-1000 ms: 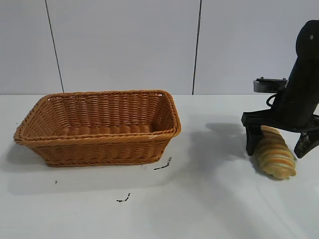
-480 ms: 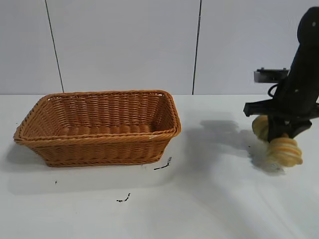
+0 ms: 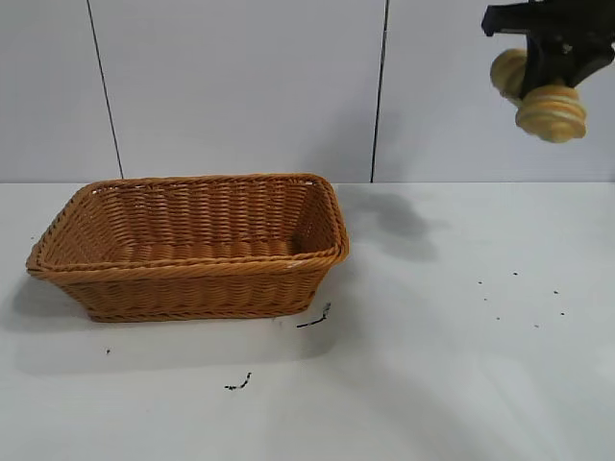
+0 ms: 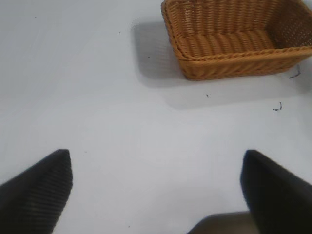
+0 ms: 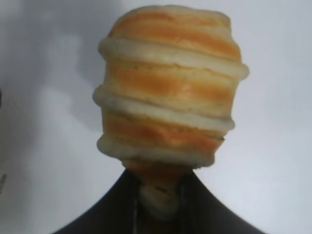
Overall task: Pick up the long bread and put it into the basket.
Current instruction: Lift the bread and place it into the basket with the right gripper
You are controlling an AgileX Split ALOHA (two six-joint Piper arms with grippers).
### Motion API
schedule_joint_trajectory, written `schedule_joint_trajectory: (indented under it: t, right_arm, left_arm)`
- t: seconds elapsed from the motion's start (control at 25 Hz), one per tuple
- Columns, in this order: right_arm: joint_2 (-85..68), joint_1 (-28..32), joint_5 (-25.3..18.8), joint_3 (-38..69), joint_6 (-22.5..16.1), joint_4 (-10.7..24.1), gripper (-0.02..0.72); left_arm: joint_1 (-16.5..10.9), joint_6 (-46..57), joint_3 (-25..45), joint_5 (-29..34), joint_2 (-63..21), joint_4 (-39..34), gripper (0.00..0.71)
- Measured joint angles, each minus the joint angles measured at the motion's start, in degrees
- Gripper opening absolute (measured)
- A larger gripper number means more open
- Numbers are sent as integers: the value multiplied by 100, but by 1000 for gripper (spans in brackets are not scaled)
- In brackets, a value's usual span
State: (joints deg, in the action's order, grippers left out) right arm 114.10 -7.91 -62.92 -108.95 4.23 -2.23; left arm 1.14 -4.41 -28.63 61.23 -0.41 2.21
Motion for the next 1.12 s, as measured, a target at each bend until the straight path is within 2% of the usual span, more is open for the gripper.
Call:
schedule_joint_trajectory:
  t: [0.4,0.56,0.64,0.76,0.96,1.12]
  right_arm:
    - [744,-1494,64,-1336,476,-171,88]
    - [1026,-2130,261,-1472,908,-206,88]
    - [1168,-2386,479,-1472,1415,-218,88]
    - [1372,-2684,753,-1472,2385,-225,88]
    - [1641,-2879,1045,-1472,3913,-269,88]
    - [1904,-2897,1201,-1472,4770,-282,88]
  left_arm:
    - [0,0,0,0,0,0,692]
    - [0,0,0,0,0,0,692]
    - [0,0,0,0,0,0,692]
    - [0,0,0,0,0,0,692]
    - [0,0,0,0,0,0,692]
    - [0,0,0,0,0,0,692]
